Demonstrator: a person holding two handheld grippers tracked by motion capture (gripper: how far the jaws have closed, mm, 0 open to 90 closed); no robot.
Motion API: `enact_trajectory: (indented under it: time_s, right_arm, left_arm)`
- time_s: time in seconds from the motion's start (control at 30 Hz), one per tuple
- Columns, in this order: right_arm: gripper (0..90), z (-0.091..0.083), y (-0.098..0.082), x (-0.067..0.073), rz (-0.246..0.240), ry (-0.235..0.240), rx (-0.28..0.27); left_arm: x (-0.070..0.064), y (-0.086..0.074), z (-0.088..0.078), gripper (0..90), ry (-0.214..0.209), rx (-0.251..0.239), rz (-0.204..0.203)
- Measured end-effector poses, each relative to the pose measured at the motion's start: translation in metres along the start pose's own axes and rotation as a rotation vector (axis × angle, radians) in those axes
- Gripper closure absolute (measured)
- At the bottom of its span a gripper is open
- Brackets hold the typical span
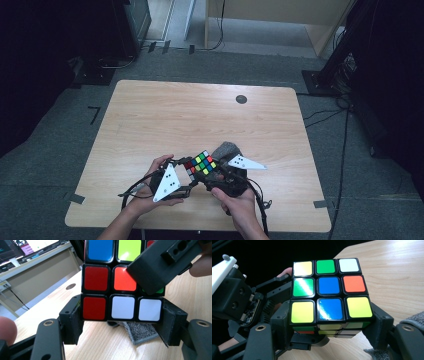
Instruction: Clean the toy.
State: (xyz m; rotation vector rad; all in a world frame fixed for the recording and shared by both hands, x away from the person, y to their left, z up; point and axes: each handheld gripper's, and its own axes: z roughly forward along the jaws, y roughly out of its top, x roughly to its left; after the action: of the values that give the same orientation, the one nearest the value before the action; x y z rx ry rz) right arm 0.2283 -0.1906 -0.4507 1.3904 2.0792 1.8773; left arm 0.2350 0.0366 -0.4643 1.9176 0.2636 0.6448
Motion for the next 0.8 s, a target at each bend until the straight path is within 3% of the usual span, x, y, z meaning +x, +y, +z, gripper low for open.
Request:
enact_trajectory:
  time_s: [0.17,0.23,0.33,0.43,0.5,0.57,0.63,0.67,0.77,0.8]
  right_arm:
    - [33.0,0.002,0.000,-0.001,-0.013,-0.002,0.022]
    - [27.9,0.002,0.003,-0.003,-0.010,0.029,0.036]
    - [23.8,-0.004,0.009,-0.004,-0.023,0.060,0.021]
    - [23.0,-0.018,0.017,-0.002,-0.091,0.024,-0.060]
    - [21.0,-0.023,0.020,-0.004,-0.125,-0.001,-0.066]
    - [20.3,-0.028,0.023,-0.009,-0.180,-0.064,-0.052]
    - [19.8,-0.029,0.022,-0.016,-0.283,-0.172,0.000]
    - [18.8,-0.027,0.020,-0.023,-0.313,-0.219,0.052]
    - [19.3,-0.019,0.008,-0.042,-0.310,-0.276,0.128]
    - [20.1,-0.012,0.000,-0.049,-0.338,-0.334,0.161]
  left_arm:
    - [-0.001,-0.001,0.000,33.6,0.011,0.017,0.025]
    - [0.000,0.000,-0.001,33.9,0.020,0.014,0.016]
    - [0.011,-0.001,-0.005,34.0,0.048,0.008,-0.038]
    - [0.025,-0.006,-0.012,34.0,0.081,0.006,-0.106]
    - [0.033,-0.010,-0.015,34.0,0.094,0.010,-0.137]
    - [0.040,-0.013,-0.018,34.0,0.104,0.019,-0.169]
    - [0.044,-0.014,-0.019,34.0,0.099,0.019,-0.197]
    - [0.045,-0.015,-0.019,34.0,0.098,0.019,-0.206]
    - [0.047,-0.016,-0.018,34.0,0.097,0.026,-0.230]
    - [0.047,-0.017,-0.018,34.0,0.097,0.027,-0.231]
